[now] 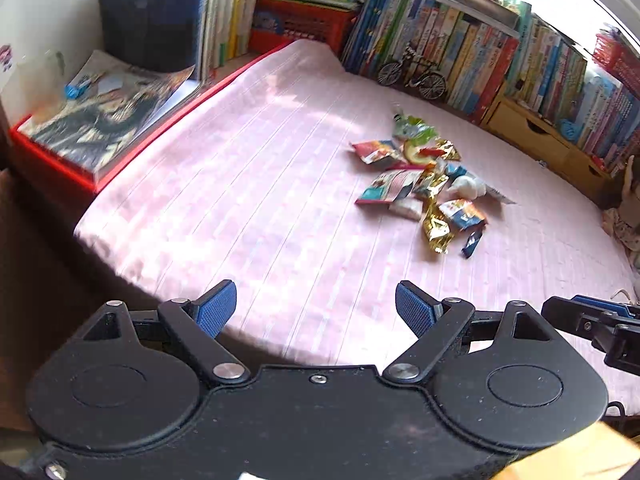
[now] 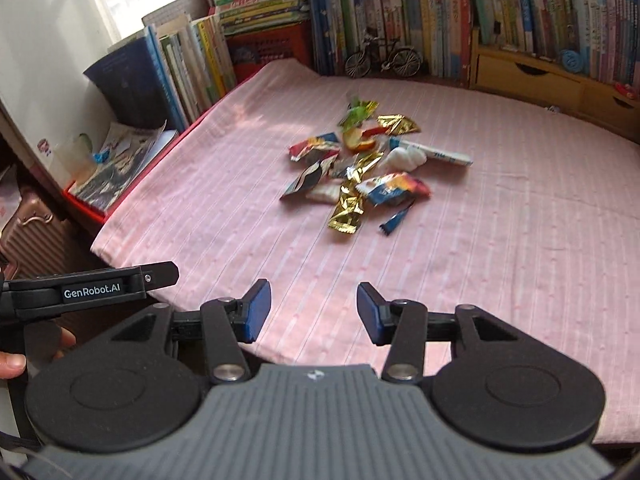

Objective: Collect trash
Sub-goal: 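Bring both open tools back over the remaining wrappers on the bed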

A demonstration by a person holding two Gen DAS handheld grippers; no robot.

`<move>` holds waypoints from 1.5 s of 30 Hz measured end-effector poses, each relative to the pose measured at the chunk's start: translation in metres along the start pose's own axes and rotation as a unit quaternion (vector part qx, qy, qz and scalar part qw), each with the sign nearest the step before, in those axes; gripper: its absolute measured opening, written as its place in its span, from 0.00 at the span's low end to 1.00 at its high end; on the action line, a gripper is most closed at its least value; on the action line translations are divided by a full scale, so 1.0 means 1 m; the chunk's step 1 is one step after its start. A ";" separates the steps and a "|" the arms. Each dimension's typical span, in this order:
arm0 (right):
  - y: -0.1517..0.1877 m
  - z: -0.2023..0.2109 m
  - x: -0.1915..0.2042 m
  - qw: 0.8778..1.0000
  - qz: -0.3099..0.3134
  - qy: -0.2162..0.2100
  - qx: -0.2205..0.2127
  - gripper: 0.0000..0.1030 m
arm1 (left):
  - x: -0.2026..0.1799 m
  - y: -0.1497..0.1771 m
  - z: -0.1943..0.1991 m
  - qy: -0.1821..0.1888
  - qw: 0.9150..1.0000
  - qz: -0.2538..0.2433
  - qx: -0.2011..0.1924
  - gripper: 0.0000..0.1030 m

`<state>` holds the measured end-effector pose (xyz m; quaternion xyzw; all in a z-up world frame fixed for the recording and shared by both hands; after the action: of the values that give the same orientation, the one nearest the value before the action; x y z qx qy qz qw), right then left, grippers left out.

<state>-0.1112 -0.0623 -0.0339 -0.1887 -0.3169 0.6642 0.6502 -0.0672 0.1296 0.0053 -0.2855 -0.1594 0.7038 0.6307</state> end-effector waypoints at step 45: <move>-0.094 -0.210 -0.115 0.994 -0.016 -0.051 0.094 0.82 | -0.107 -0.106 -0.238 -0.041 0.995 -0.008 0.087 0.66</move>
<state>0.1076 -0.1425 -0.1423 -0.0876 -0.2887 0.6896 0.6584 0.1651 0.0085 -0.0987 -0.1993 -0.1259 0.7214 0.6512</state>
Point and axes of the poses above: each gripper's, at about its wrist camera, not at the fingertips, and z roughly against the way its jaws point, x to its left, y to its underside, the point moved 1 cm from there along -z, roughly the way its jaws point, and after that the axes turned 2 degrees about z, right-handed, at the moved point
